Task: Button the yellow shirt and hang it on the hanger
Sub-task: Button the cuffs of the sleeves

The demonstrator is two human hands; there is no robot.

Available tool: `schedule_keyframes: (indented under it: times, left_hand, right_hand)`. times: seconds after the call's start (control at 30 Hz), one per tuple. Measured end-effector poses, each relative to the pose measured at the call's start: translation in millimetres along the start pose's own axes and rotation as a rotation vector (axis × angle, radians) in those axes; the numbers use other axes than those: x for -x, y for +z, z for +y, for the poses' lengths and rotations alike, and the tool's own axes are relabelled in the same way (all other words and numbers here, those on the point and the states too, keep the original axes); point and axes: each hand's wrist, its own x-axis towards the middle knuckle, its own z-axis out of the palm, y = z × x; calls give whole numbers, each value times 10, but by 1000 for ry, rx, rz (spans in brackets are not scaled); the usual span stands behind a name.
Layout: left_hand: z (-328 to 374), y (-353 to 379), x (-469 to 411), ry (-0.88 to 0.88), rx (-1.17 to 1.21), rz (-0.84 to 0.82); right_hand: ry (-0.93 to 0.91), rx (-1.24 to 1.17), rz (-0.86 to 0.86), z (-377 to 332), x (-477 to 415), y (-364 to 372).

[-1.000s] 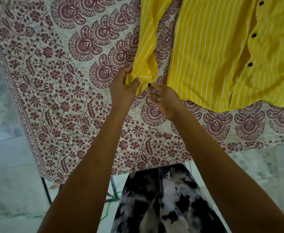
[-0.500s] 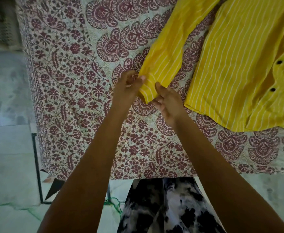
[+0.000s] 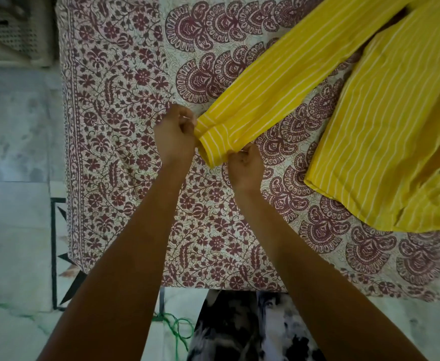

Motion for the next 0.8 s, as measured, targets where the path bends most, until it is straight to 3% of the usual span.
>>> schedule_keyframes:
  times: [0.13,0.23,0.3,0.4,0.47,0.6,0.67,0.8]
  left_hand:
    - [-84,79,-107,84,-192,-23]
    - [-205,81,-113,12,-121,-77]
    - [-297,57,-108,58,-42,-181]
    - [-378,23,-8,255,13,-474]
    - [-414,45,39,298,-17,-531]
    - [-293,52,-15,193,-7,-145]
    - [-243,35,-77,156,-27,4]
    - [-343,-31,-71,380,-296,-48]
  right_hand:
    - [-93,117,52,22,-56,39]
    - [55,70,-4,105,-118,67]
    - [199,-72,-54,152,-163,65]
    - [318,-140,-60,134,-173,7]
    - [356,-256,-80,86,-145,-27]
    - [235,-311,-115,40,-133,-26]
    - [164,-229,-120,29,-145,0]
    - [129,-3,-42,23,-144,97]
